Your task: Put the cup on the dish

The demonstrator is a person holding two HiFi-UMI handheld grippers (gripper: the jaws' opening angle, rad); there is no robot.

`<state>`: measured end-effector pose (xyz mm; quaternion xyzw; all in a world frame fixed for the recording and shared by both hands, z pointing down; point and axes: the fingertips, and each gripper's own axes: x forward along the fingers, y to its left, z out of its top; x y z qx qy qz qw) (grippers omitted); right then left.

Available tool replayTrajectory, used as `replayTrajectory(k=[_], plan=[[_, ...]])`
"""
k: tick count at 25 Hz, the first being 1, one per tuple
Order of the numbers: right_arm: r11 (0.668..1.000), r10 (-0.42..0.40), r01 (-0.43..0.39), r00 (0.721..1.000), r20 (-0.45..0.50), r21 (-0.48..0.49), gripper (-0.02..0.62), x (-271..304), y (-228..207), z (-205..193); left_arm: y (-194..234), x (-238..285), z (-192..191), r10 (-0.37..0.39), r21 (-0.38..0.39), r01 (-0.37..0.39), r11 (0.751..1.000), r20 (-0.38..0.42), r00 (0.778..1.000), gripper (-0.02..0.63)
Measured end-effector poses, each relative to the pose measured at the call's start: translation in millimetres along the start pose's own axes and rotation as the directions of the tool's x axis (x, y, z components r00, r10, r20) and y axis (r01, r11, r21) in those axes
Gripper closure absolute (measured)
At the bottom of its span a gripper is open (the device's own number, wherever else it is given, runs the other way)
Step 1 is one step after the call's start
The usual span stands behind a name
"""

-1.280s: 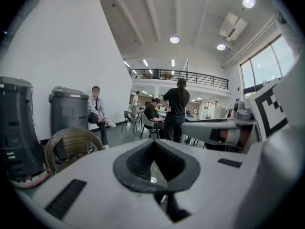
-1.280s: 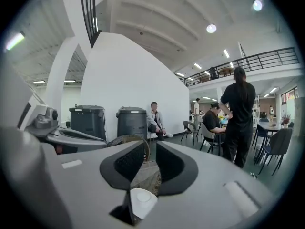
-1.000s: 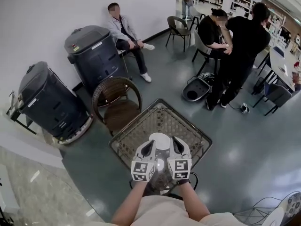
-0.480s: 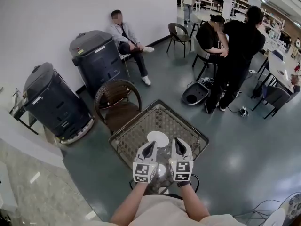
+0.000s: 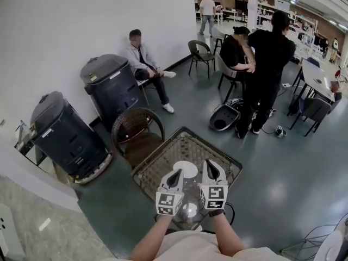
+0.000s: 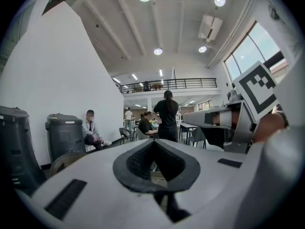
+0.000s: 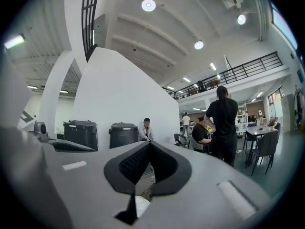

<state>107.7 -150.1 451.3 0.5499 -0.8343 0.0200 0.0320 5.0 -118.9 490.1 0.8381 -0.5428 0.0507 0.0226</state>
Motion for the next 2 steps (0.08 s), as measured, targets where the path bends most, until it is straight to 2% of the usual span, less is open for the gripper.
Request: replayTrajectory(k=[2], plan=[[1.0, -0.015, 0.015, 1.0, -0.006, 0.0, 0.595, -7.0, 0.0, -1.1, -10.4, -2.5, 5.3, -0.035, 0.001, 0.035, 0.999, 0.01, 0.999, 0.603]])
